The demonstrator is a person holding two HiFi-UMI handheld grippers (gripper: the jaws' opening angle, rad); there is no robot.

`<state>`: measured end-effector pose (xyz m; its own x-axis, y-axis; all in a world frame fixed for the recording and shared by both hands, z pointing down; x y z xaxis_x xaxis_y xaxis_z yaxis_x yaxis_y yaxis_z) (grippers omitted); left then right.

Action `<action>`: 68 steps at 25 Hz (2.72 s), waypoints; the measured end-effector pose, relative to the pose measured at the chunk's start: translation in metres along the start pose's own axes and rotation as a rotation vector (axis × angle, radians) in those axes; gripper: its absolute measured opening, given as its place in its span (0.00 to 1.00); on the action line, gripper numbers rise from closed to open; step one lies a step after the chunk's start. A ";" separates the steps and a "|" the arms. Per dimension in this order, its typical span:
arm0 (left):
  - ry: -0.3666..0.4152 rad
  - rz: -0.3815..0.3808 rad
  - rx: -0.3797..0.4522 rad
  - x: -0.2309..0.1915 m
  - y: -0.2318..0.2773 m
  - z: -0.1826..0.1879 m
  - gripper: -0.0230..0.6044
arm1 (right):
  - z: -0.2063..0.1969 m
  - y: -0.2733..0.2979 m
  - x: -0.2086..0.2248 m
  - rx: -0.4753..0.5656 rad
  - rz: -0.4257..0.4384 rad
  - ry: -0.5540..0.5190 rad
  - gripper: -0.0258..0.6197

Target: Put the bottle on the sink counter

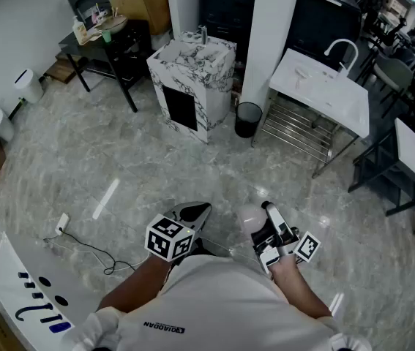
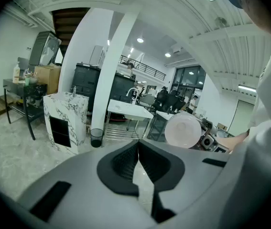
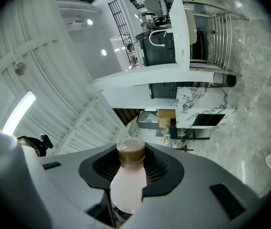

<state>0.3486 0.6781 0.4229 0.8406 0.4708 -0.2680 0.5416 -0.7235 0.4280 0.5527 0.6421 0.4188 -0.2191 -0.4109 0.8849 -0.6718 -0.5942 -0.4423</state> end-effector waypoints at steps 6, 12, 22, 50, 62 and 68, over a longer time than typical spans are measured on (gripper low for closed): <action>0.008 -0.001 0.009 0.001 -0.008 0.001 0.06 | -0.006 0.004 0.001 -0.007 -0.009 -0.003 0.28; 0.003 0.008 0.010 0.000 -0.010 -0.002 0.06 | -0.009 0.008 0.001 -0.016 -0.002 0.000 0.28; -0.015 -0.006 -0.016 -0.006 -0.005 -0.011 0.06 | -0.008 0.008 0.001 0.025 0.051 0.023 0.28; -0.093 0.035 0.024 -0.119 0.013 0.046 0.06 | 0.003 0.124 0.057 -0.047 0.003 0.038 0.28; -0.090 0.036 0.094 -0.209 0.040 0.104 0.06 | 0.024 0.224 0.088 -0.071 0.009 0.009 0.28; -0.065 -0.007 0.075 -0.248 0.048 0.121 0.06 | 0.018 0.261 0.107 -0.034 -0.008 0.002 0.28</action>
<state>0.1675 0.4655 0.4057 0.8343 0.4438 -0.3270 0.5443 -0.7572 0.3611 0.3667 0.4302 0.3955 -0.2153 -0.4051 0.8886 -0.6971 -0.5734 -0.4304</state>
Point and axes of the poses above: the fingertips, and each gripper's own axes: y forward along the fingers, x to its right, z out of its top, the point moved 4 cm from there along -y, backward along the fingers, and after that the axes turned 4 degrees about z, right-handed, at the moved point
